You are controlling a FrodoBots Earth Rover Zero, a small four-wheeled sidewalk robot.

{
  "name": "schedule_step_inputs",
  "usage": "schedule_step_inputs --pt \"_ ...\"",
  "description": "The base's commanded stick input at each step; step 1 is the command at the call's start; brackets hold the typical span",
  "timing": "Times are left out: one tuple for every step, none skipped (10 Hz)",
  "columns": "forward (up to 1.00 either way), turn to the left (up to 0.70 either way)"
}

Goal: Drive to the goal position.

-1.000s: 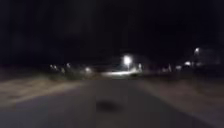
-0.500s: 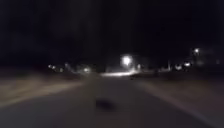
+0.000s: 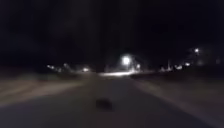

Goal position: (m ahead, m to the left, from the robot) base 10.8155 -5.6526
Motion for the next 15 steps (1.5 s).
schedule_step_inputs --pt "1.00 0.00" --pt "1.00 0.00" --pt "1.00 0.00" --pt "1.00 0.00" --pt "1.00 0.00" --pt "1.00 0.00" --pt "1.00 0.00" --pt "1.00 0.00" --pt "1.00 0.00" --pt "0.98 0.00" --pt "0.65 0.00" --pt "0.33 0.00" --pt "0.01 0.00" --pt "0.00 0.00" --pt "0.02 0.00"
